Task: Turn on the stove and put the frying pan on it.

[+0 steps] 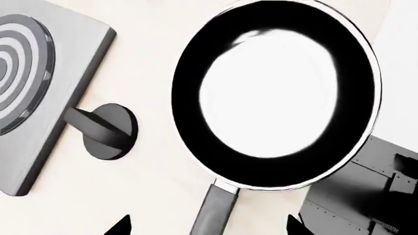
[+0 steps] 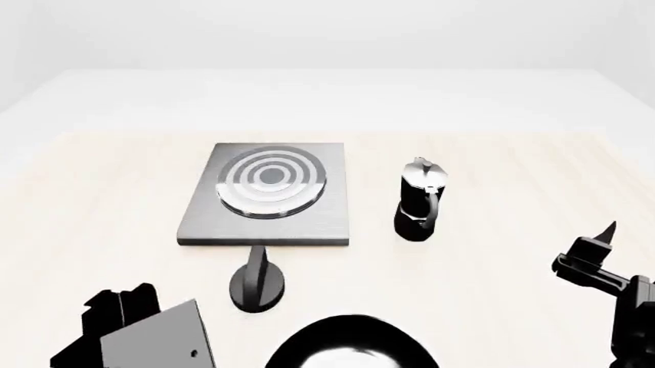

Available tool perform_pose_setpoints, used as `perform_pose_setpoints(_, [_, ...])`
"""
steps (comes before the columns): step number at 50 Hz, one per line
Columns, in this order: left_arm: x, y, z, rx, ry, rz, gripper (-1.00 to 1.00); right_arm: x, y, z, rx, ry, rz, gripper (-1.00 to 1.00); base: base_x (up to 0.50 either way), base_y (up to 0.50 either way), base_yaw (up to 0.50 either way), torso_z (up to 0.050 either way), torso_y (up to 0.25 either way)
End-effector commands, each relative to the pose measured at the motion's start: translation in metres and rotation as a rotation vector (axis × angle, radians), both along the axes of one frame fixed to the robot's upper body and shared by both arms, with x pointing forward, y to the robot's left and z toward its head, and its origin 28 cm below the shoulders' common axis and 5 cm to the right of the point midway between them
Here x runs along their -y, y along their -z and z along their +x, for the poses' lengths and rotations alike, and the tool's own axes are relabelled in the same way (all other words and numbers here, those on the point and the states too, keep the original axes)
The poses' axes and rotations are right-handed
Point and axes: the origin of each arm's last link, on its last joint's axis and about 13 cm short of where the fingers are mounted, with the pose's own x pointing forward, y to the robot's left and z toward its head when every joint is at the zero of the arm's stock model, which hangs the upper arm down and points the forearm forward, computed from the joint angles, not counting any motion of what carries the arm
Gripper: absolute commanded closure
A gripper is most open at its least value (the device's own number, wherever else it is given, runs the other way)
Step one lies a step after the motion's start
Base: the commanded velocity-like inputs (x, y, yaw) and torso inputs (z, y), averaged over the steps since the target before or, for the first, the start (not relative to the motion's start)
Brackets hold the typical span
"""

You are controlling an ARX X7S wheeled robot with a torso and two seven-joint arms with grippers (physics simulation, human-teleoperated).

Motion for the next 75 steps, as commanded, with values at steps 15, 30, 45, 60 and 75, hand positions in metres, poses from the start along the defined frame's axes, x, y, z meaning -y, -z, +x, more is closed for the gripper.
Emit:
perform_pose_setpoints(15, [-0.024, 0.028, 0.002, -0.144, -0.153, 0.122, -1.0, 0.002, -0.004, -0.002, 0.009, 0.026, 0.011, -1.0, 0.0, 0.0, 0.0, 0.0, 0.0])
perform_pose_setpoints(30, [-0.036, 0.033, 0.009, -0.162, -0.245, 0.161, -1.0, 0.002, -0.002, -0.002, 0.01, 0.027, 0.026, -1.0, 0.0, 0.0, 0.0, 0.0, 0.0])
perform_pose_setpoints(45, [-0.036, 0.033, 0.009, -0.162, -0.245, 0.161, -1.0, 0.002, -0.002, -0.002, 0.01, 0.027, 0.026, -1.0, 0.0, 0.0, 0.0, 0.0, 0.0])
perform_pose_setpoints(60, [-0.035, 0.041, 0.015, -0.191, -0.228, 0.176, -1.0, 0.001, -0.001, -0.003, 0.009, 0.019, 0.023, -1.0, 0.0, 0.0, 0.0, 0.0, 0.0])
perform_pose_setpoints(75, [-0.033, 0.05, 0.033, -0.188, -0.227, 0.186, -1.0, 0.001, 0.001, -0.002, 0.008, 0.02, 0.019, -1.0, 0.0, 0.0, 0.0, 0.0, 0.0])
